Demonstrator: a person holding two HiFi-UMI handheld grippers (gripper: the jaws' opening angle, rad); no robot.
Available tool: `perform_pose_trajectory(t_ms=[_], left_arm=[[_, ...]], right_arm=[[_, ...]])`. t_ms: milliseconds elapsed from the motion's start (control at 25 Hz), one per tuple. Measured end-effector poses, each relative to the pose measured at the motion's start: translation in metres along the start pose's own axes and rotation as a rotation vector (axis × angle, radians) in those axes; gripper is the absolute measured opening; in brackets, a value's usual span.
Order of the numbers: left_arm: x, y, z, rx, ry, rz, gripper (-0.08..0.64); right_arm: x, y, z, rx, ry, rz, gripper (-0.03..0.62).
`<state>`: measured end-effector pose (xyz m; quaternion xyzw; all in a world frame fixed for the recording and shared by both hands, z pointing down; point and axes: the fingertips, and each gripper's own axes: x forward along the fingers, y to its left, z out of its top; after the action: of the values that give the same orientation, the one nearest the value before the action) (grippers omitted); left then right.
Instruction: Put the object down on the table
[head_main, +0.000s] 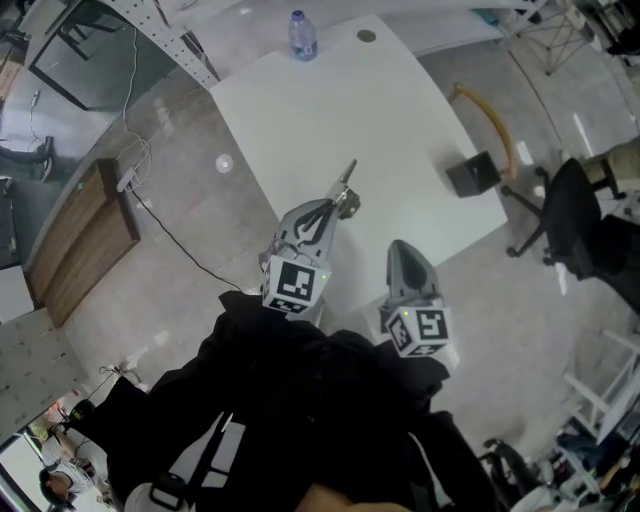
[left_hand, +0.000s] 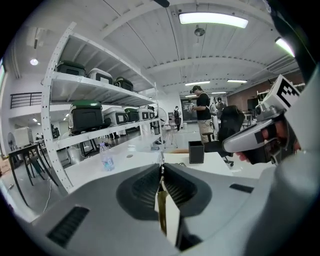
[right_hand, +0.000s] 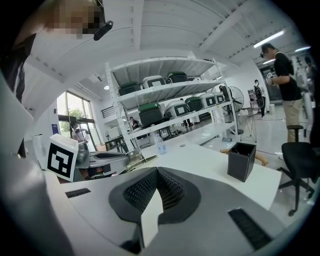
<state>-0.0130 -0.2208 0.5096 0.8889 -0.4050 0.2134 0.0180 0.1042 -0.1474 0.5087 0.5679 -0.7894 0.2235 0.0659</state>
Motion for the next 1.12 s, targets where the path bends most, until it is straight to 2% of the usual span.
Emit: perform_pose_trajectory(t_ms=[480,1120], left_arm=[[0.043,0.002,-0.023,0.155,0.055,0.006,0.026],[0.097,-0.012,-0.070,0.355,0.137,-0.034,0.026]], right_arm=[[0.006,-0.013,-0.017,-0.009,0.036,0.007,0.002],[0.005,-0.020,-0.047,-0.004,0.086,-0.008,0.002]])
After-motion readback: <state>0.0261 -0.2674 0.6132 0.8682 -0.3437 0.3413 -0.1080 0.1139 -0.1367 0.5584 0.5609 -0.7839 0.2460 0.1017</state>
